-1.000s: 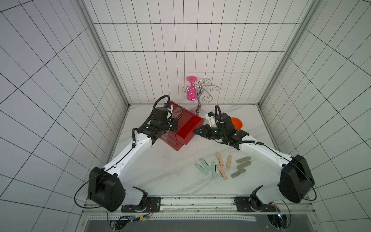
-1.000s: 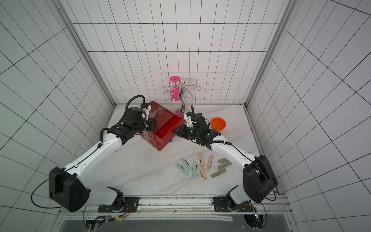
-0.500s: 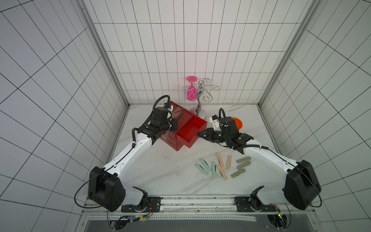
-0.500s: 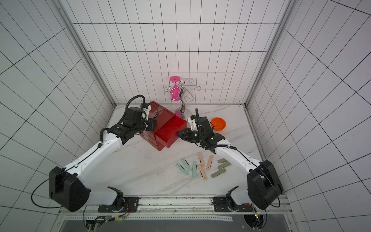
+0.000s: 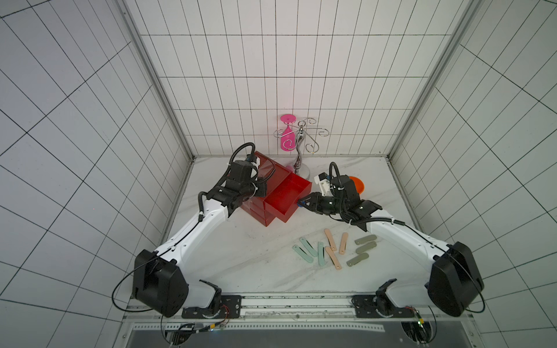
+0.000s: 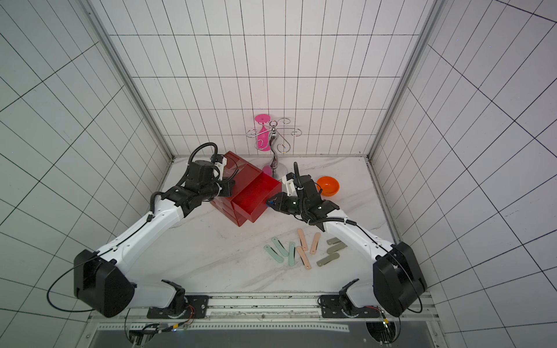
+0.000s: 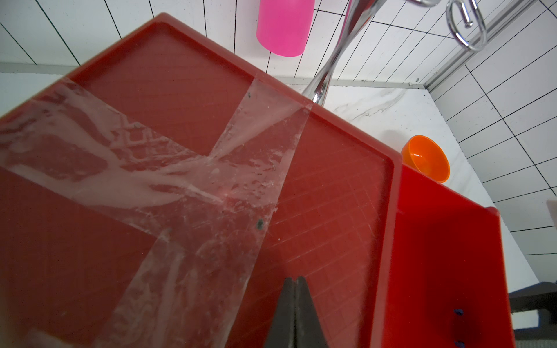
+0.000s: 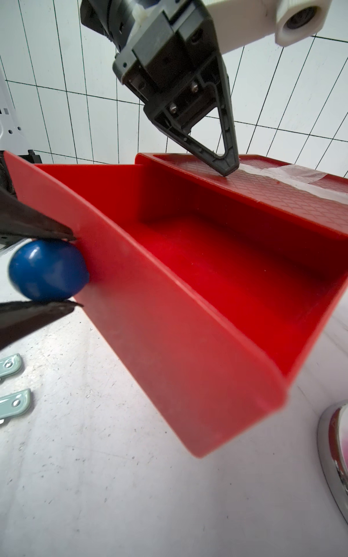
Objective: Place the fruit knives into the drawer by color
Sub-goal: Open the drawer in the storage box.
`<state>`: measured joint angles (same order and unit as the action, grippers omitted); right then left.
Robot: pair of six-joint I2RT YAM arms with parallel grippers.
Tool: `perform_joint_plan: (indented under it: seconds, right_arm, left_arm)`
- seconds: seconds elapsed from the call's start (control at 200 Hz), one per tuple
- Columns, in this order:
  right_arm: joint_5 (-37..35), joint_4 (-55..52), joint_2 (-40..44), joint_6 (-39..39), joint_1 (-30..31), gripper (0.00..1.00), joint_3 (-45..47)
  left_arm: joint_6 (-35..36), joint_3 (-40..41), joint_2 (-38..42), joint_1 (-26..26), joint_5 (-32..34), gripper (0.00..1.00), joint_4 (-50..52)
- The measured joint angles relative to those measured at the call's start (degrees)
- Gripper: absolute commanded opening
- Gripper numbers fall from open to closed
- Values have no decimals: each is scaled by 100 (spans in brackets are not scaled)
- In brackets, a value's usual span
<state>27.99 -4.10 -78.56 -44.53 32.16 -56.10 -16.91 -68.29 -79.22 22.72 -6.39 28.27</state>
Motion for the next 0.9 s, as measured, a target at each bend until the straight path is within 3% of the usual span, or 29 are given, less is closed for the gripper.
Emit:
perform_joint_plan:
  seconds: [0.11, 0.625, 0.905]
  right_arm:
    - [-2, -184, 129, 109, -26, 37, 0]
    - [-44, -562, 103, 282, -44, 40, -2]
    - [-374, -1222, 494, 546, -63, 49, -7]
  left_arm:
    - [0, 0, 0, 0, -9, 0, -2]
    - [0, 0, 0, 0, -11, 0, -2]
    - [0, 0, 0, 0, -11, 0, -2]
